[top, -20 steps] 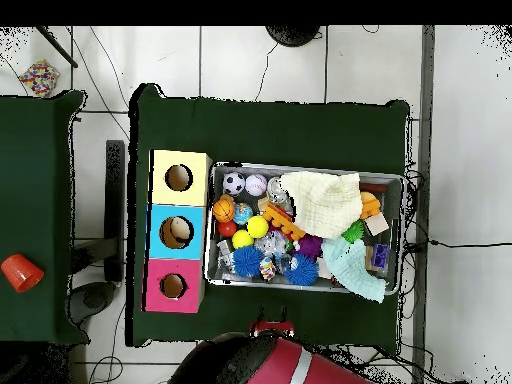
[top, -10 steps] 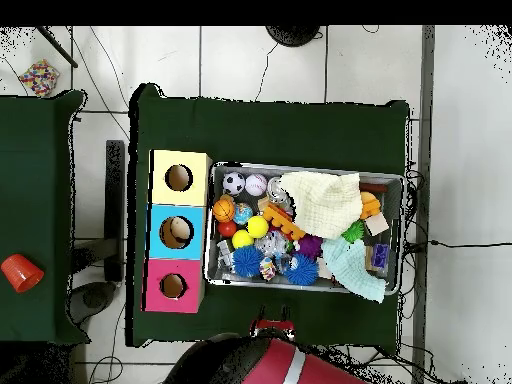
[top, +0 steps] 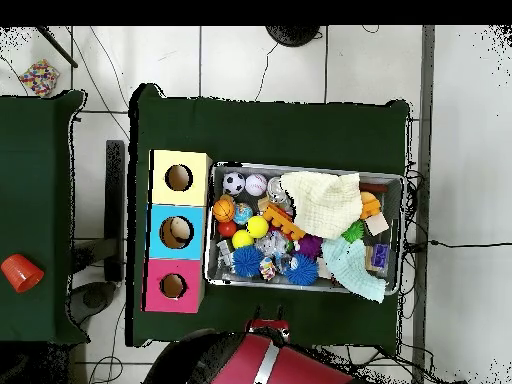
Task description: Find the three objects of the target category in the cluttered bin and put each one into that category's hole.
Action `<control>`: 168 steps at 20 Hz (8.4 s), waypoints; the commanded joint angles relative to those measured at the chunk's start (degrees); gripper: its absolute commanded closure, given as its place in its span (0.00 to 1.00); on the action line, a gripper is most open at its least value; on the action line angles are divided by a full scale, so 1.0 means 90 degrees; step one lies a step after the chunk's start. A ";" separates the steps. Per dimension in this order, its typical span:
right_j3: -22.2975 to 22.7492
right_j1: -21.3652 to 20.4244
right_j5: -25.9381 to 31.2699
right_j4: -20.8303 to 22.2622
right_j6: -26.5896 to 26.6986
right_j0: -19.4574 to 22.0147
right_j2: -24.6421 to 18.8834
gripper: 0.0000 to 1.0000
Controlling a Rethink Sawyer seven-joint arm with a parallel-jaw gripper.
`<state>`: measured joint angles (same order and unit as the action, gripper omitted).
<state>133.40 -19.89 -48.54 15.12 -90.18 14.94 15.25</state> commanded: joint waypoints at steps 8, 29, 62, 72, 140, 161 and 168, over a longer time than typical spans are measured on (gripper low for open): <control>-0.0581 0.0237 -0.0268 0.0066 -0.1679 0.0771 -0.0360 0.00; -0.0493 0.0244 -0.0263 -0.0207 -0.1558 0.0579 -0.0506 0.00; -0.0543 0.0459 -0.0572 -0.0409 -0.1681 0.0254 -0.0404 0.00; -0.0755 0.0616 -0.0485 -0.0278 -0.1646 0.0372 -0.0503 0.00; -0.0724 0.0289 -0.0335 -0.0299 -0.1527 0.0576 -0.0562 0.00; -0.0595 0.0068 -0.1725 0.0433 -0.1712 0.0730 -0.0494 0.00; -0.0814 0.0232 -0.1582 0.0712 -0.1574 0.0997 -0.0508 0.00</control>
<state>133.38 -19.67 -59.03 20.45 -90.75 21.81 14.89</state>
